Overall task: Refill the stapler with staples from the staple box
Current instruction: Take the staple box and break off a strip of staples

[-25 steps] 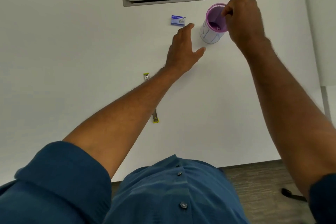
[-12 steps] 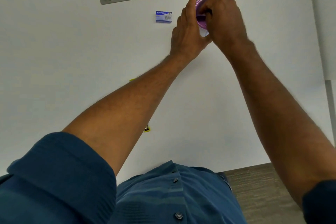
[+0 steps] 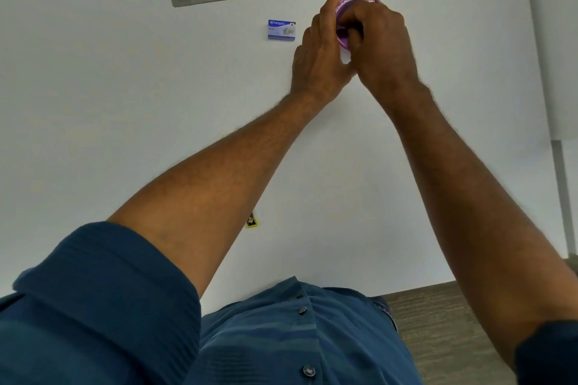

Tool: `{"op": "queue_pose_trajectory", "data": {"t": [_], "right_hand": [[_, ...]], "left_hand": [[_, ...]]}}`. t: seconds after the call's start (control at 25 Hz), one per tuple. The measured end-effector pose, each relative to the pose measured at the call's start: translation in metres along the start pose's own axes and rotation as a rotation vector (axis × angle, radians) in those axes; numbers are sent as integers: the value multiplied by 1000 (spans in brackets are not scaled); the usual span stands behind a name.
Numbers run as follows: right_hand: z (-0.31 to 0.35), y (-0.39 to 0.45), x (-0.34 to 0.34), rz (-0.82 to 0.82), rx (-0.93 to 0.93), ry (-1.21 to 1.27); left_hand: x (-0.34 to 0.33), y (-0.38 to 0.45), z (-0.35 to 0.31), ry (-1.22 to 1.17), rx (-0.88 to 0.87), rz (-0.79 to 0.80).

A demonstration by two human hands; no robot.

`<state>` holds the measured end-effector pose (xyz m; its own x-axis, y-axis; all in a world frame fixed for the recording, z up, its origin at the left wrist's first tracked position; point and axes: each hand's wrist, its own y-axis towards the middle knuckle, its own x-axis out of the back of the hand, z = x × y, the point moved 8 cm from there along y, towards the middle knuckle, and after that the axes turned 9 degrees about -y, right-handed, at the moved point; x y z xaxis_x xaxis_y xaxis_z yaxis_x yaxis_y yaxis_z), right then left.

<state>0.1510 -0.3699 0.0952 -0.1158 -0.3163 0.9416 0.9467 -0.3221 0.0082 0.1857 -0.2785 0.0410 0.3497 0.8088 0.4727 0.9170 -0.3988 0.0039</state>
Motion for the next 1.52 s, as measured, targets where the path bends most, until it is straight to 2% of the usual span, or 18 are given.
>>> {"op": "queue_pose_trajectory", "data": {"t": [0.08, 0.24, 0.28, 0.36, 0.48, 0.56, 0.64, 0.84, 1.04, 1.28, 1.52], "right_hand": [[-4, -6, 3, -19, -66, 46], [36, -37, 44, -401, 60, 127], [49, -45, 44, -447, 106, 160], [75, -57, 28, -403, 179, 234], [101, -69, -32, -124, 213, 189], [96, -68, -73, 78, 149, 107], [86, -56, -94, 148, 63, 107], [73, -16, -103, 84, -60, 202], [76, 11, -112, 41, -111, 198], [75, 15, -113, -93, 20, 38], [78, 21, -108, -94, 49, -30]], "left_hand": [[5, -2, -2, -8, -17, -6], [33, -22, 4, 36, -96, -34], [45, -29, 10, 43, -123, -58], [76, -42, 29, 76, -159, -130], [120, -55, 68, 201, -94, -168], [142, -58, 91, 287, -33, -174], [163, -62, 112, 350, 6, -178], [171, -79, 134, 577, -41, -132], [170, -78, 134, 599, -20, -123], [170, -78, 134, 599, -22, -121], [171, -78, 135, 595, -14, -115]]}}
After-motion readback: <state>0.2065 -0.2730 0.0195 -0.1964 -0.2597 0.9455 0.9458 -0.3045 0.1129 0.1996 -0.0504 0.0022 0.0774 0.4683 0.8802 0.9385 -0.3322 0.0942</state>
